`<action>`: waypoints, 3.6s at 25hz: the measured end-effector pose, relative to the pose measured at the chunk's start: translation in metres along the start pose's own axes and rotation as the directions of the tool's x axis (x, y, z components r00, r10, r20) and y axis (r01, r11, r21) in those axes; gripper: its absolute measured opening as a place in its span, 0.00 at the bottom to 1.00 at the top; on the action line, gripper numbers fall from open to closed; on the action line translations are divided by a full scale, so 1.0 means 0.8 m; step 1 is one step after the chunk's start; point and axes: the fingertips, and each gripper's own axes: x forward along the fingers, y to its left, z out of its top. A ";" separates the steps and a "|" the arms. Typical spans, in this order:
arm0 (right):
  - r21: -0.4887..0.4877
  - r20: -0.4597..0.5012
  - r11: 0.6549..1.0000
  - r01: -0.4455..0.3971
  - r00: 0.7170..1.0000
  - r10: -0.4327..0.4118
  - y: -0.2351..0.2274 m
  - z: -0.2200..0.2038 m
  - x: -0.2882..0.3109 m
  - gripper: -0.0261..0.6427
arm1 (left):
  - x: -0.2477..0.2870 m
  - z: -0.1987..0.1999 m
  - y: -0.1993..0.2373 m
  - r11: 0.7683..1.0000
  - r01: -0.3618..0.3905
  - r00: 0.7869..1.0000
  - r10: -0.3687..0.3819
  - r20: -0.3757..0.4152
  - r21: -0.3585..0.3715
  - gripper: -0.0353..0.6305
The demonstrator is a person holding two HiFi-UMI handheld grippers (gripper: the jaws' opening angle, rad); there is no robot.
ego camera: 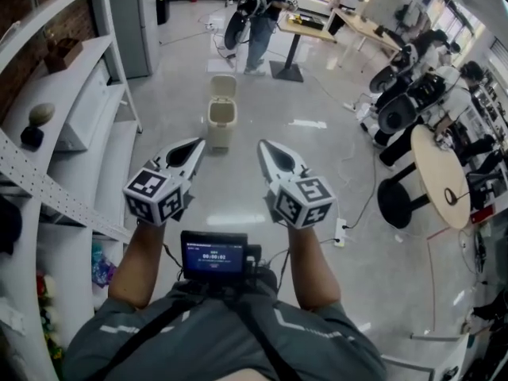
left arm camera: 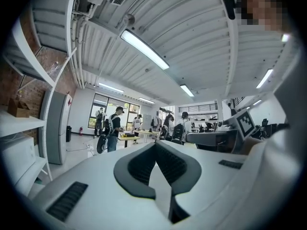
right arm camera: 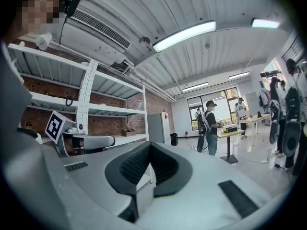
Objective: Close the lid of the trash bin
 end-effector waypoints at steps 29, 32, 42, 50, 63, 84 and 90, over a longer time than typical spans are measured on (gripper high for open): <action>0.011 0.006 0.992 -0.127 0.992 0.127 -0.182 0.038 0.191 0.06 | 0.224 0.016 0.140 0.997 -0.065 0.998 0.064 -0.013 -0.031 0.06; 0.014 0.013 0.994 -0.113 0.994 0.113 -0.196 0.043 0.215 0.06 | 0.242 0.019 0.165 0.997 -0.057 0.998 0.057 -0.008 -0.048 0.06; -0.016 0.016 0.997 -0.077 0.997 0.077 -0.211 0.067 0.299 0.06 | 0.280 0.028 0.242 0.998 -0.014 1.000 0.014 -0.008 -0.055 0.06; -0.033 0.011 0.998 -0.049 0.999 0.050 -0.216 0.077 0.362 0.06 | 0.294 0.034 0.309 0.999 -0.005 1.000 0.006 0.009 -0.045 0.06; -0.009 -0.003 0.996 -0.085 0.996 0.085 -0.281 0.061 0.447 0.06 | 0.371 0.025 0.373 0.998 -0.038 0.999 0.037 -0.020 -0.047 0.06; 0.004 0.019 0.976 -0.217 0.976 0.217 -0.443 0.095 0.583 0.06 | 0.546 0.059 0.466 0.988 -0.149 0.989 0.149 -0.010 -0.047 0.06; 0.037 0.000 0.980 -0.197 0.980 0.197 -0.455 0.089 0.606 0.06 | 0.553 0.061 0.483 0.990 -0.135 0.990 0.134 -0.033 -0.046 0.06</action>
